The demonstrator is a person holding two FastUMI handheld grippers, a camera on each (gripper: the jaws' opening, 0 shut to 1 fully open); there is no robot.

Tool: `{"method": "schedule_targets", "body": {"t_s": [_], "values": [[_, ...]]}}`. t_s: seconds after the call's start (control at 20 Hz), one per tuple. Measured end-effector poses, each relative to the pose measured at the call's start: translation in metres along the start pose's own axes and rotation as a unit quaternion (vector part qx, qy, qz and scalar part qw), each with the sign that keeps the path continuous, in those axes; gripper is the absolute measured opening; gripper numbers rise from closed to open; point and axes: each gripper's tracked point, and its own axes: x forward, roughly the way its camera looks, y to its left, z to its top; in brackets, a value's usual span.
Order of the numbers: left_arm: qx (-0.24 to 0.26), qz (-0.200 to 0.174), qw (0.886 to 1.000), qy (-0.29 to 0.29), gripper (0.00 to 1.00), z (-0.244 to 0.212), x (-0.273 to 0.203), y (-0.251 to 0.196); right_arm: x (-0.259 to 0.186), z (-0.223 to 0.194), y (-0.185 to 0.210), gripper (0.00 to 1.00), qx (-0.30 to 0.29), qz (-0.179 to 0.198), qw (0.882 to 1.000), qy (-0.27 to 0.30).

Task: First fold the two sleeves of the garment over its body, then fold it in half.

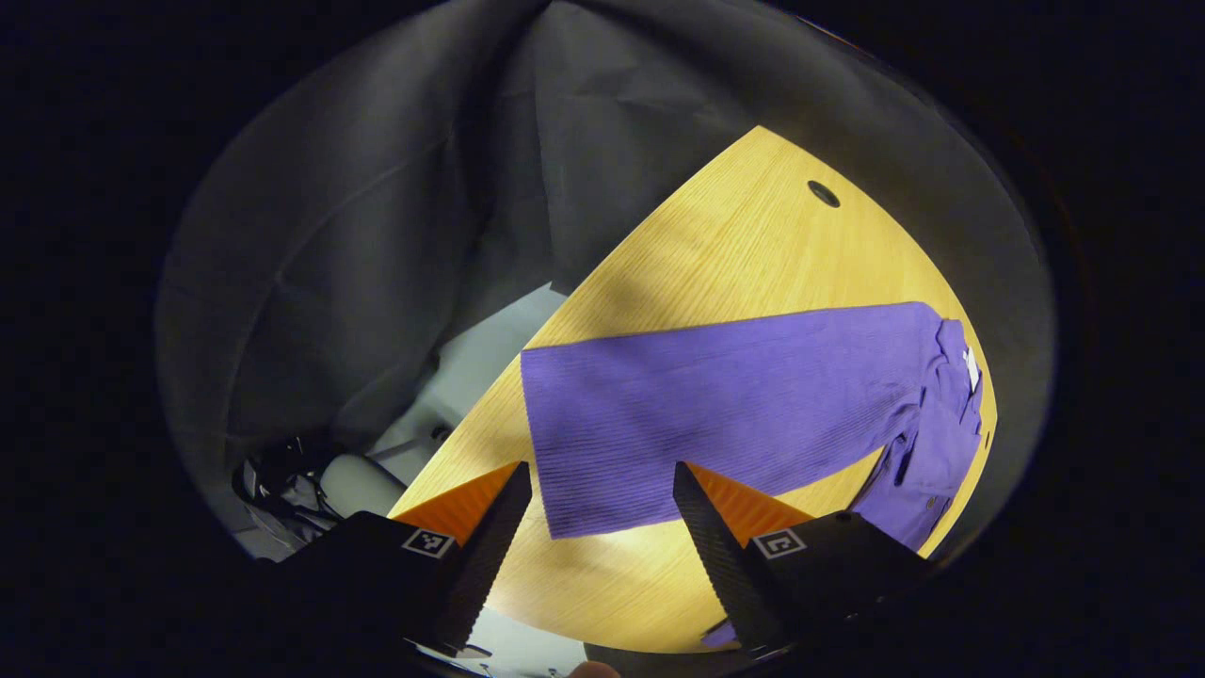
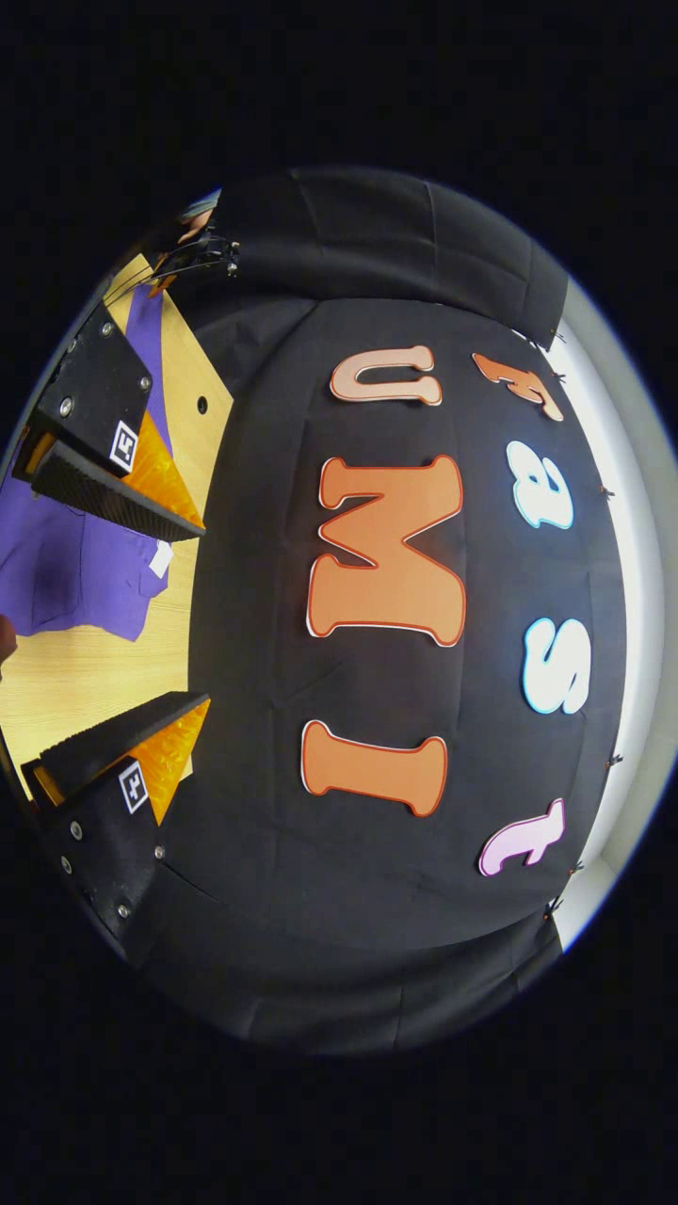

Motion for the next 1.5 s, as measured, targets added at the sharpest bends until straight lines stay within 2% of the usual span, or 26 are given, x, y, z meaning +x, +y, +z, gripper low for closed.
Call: {"method": "schedule_targets", "body": {"t_s": [0.15, 0.35, 0.5, 0.65, 0.7, 0.75, 0.8, 1.15, 1.5], "values": [[-0.003, 0.005, 1.0, 0.012, 0.98, 0.006, 0.015, 0.006, -0.003, -0.005, -0.001, 0.95, 0.002, -0.001, 1.0, 0.008], [-0.012, 0.033, 0.999, 0.026, 0.98, 0.006, 0.031, 0.015, -0.005, -0.013, -0.003, 0.95, -0.007, -0.004, 1.0, 0.018], [0.002, 0.03, 0.999, 0.025, 0.68, 0.012, 0.03, 0.006, -0.004, -0.017, -0.005, 0.95, -0.011, -0.005, 1.0, 0.023], [0.001, 0.015, 0.999, 0.031, 0.22, 0.01, 0.028, -0.008, -0.006, -0.023, -0.008, 0.95, -0.009, -0.005, 1.0, 0.026], [0.0, 0.001, 0.999, 0.038, 0.13, 0.007, 0.026, -0.012, -0.006, -0.024, -0.008, 0.95, -0.009, -0.003, 1.0, 0.027], [0.001, -0.009, 0.999, 0.037, 0.13, 0.007, 0.022, -0.016, -0.007, -0.025, -0.011, 0.95, -0.011, -0.005, 1.0, 0.027], [0.008, -0.011, 0.999, 0.033, 0.07, 0.011, 0.013, -0.019, -0.008, -0.026, -0.014, 0.95, -0.012, -0.005, 1.0, 0.026], [0.095, -0.049, 0.994, -0.029, 0.07, 0.043, -0.055, -0.086, -0.011, -0.028, -0.023, 0.95, 0.015, -0.002, 1.0, 0.015], [0.195, -0.098, 0.973, -0.074, 0.07, 0.057, -0.113, -0.195, -0.02, -0.034, -0.04, 0.95, 0.027, -0.013, 1.0, 0.008]]}}
